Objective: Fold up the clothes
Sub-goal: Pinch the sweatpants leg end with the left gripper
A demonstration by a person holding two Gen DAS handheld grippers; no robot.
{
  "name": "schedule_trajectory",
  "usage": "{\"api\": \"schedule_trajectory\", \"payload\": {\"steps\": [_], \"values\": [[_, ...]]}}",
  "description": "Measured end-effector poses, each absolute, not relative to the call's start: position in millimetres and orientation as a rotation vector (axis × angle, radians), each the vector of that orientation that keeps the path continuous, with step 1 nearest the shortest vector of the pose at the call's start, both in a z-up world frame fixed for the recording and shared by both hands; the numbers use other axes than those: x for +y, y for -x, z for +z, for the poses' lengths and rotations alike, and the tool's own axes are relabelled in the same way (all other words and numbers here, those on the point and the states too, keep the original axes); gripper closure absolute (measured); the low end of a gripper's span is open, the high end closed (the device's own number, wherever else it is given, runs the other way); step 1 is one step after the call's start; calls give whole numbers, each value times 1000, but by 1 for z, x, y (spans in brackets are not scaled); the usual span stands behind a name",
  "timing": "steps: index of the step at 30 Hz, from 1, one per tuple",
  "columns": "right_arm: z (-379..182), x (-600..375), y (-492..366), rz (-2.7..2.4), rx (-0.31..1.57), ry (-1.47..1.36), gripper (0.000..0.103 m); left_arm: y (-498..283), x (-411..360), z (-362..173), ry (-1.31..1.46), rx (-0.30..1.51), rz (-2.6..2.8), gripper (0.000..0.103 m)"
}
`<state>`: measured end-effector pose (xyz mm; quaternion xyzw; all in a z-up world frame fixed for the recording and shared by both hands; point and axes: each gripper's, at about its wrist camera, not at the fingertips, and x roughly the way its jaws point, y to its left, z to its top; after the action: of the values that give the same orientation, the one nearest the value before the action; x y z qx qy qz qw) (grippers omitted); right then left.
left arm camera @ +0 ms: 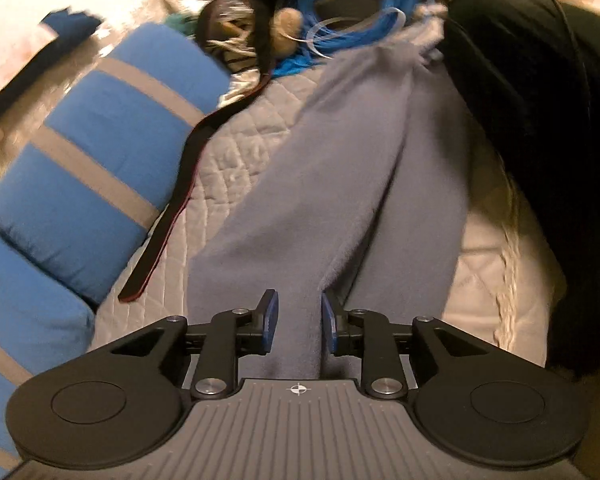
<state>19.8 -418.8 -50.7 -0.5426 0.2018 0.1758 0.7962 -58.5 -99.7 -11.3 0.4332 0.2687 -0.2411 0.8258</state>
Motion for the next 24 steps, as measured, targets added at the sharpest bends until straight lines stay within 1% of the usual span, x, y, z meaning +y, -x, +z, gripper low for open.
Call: {"api": "schedule_trajectory", "payload": {"steps": [2,3,4,7,12,21,24], "values": [[-52,-419,-20,379,435,1177,0,64,-102,-16,-983,551,-519,82],[-52,-420,-20,380,436,1183,0,67,-104,-19,-1024,525,-516,99],[-53,-420,-20,379,436,1191,0,69,-104,-21,-1067,499,-511,100],[-54,-422,-21,372,429,1209,0,72,-102,-17,-1111,453,-486,100],[-56,-425,-24,362,416,1237,0,63,-91,3,-1016,472,-452,100],[-70,-419,-29,396,383,1298,7,57,-78,20,-976,485,-416,100],[-72,-417,-32,408,375,1326,12,59,-77,20,-978,490,-415,100]]}}
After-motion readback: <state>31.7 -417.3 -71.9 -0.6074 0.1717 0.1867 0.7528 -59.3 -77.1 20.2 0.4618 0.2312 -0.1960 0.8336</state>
